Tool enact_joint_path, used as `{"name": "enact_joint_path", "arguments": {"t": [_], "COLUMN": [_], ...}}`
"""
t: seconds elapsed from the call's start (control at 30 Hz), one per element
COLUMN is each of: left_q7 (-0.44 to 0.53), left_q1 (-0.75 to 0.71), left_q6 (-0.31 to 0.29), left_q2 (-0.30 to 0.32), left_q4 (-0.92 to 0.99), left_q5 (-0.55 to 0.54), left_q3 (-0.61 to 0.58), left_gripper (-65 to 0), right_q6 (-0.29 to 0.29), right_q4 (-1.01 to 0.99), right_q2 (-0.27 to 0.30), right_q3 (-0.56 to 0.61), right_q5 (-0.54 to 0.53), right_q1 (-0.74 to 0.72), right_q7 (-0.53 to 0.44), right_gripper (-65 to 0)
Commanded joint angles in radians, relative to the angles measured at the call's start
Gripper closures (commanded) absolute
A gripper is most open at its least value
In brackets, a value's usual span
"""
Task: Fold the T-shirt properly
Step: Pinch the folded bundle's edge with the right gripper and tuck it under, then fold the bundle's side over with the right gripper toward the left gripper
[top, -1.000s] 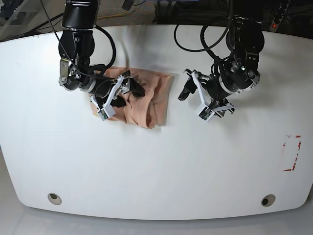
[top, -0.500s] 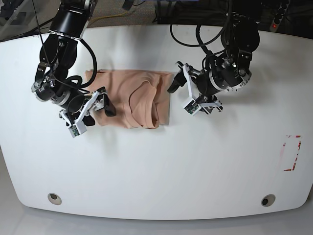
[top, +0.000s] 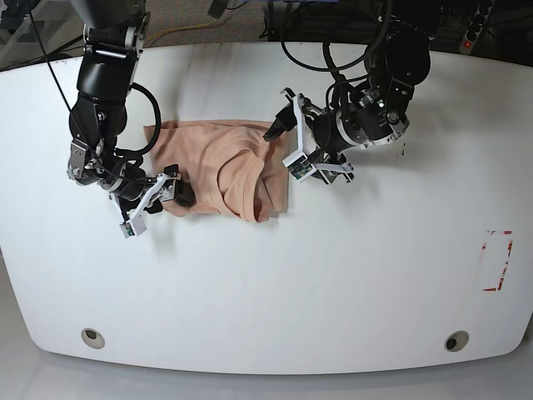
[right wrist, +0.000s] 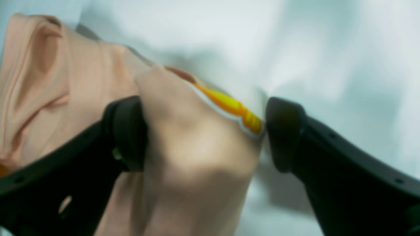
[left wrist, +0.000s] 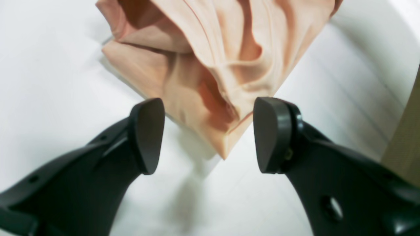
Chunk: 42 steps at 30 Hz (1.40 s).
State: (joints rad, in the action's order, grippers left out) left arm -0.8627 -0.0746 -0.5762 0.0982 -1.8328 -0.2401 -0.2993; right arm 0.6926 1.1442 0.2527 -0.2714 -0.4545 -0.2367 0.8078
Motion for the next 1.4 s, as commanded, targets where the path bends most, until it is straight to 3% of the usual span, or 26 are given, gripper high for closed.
{"name": "enact_joint_path", "arguments": {"t": [0.0, 0.3, 0.5, 0.63, 0.83, 0.93, 1.1, 1.37], "left_q7": [0.026, 0.026, 0.026, 0.026, 0.026, 0.026, 0.026, 0.027], "left_q1": [0.012, 0.011, 0.011, 0.011, 0.009, 0.009, 0.011, 0.019], "left_q6": [0.0, 0.0, 0.0, 0.0, 0.0, 0.0, 0.0, 0.0], "left_q2": [-0.002, 0.001, 0.002, 0.002, 0.002, 0.002, 0.002, 0.027], "left_q4": [-0.02, -0.02, -0.02, -0.02, -0.018, -0.018, -0.018, -0.021], "left_q5": [-0.011, -0.011, -0.011, -0.011, -0.011, -0.011, -0.011, -0.012], "left_q3": [-0.018, -0.022, -0.021, -0.021, -0.018, -0.018, -0.016, -0.013], "left_gripper": [-39.0, -39.0, -39.0, -39.0, -39.0, -39.0, -39.0, -39.0], "right_q6": [0.006, 0.006, 0.006, 0.006, 0.006, 0.006, 0.006, 0.006], "right_q4": [0.047, 0.253, 0.242, 0.184, 0.093, 0.092, 0.23, 0.507], "right_q2": [0.024, 0.044, 0.092, 0.116, 0.127, 0.102, 0.067, -0.046], "right_q3": [-0.009, -0.078, -0.079, -0.079, -0.079, -0.079, -0.078, -0.024], "right_q5": [-0.011, -0.003, -0.002, 0.013, 0.193, 0.267, 0.283, 0.291], "right_q1": [-0.025, -0.02, -0.023, -0.025, -0.025, -0.005, 0.095, 0.284], "right_q7": [-0.02, 0.104, 0.103, 0.031, -0.077, -0.095, -0.044, 0.089], "right_gripper": [-49.5, -49.5, -49.5, -49.5, -49.3, -43.4, -32.0, -32.0]}}
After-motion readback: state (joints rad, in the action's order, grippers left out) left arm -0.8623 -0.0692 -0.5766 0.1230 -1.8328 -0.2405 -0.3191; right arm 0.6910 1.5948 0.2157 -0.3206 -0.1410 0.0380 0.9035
